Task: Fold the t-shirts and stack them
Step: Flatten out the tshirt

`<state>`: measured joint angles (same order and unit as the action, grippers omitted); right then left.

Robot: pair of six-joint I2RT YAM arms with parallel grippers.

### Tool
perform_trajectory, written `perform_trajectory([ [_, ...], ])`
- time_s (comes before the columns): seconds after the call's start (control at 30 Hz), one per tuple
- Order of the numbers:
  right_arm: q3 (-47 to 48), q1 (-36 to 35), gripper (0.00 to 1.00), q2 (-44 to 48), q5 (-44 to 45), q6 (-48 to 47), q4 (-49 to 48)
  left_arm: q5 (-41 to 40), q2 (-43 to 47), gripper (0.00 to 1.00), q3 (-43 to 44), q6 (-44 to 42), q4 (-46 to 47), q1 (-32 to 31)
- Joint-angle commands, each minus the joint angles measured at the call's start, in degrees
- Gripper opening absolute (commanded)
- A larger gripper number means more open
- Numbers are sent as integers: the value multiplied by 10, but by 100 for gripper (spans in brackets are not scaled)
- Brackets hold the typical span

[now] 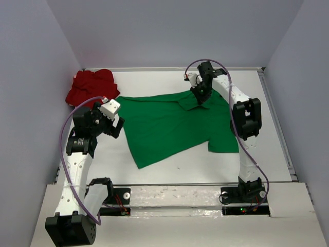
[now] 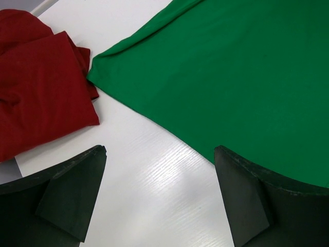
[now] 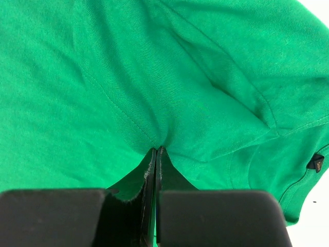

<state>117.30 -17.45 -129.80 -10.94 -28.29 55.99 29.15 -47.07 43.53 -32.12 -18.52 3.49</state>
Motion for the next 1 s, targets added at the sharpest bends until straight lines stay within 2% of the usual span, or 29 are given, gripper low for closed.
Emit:
perform_trajectory([
  [0.0, 18, -3, 0, 23, 4, -5, 14, 14, 7, 99, 21, 0, 2, 5],
  [0.27, 43, -3, 0, 26, 21, -1, -32, 8, 7, 99, 18, -4, 2, 5],
  [0.43, 66, -3, 0, 38, 38, -9, -96, 2, -2, 99, 17, -4, 8, 5],
  [0.7, 155, -3, 0, -12, 81, -39, -159, -11, -35, 99, 38, -9, 9, 6],
  [0.97, 239, -3, 0, -104, 103, -89, -231, -23, -97, 99, 65, -20, 8, 11],
])
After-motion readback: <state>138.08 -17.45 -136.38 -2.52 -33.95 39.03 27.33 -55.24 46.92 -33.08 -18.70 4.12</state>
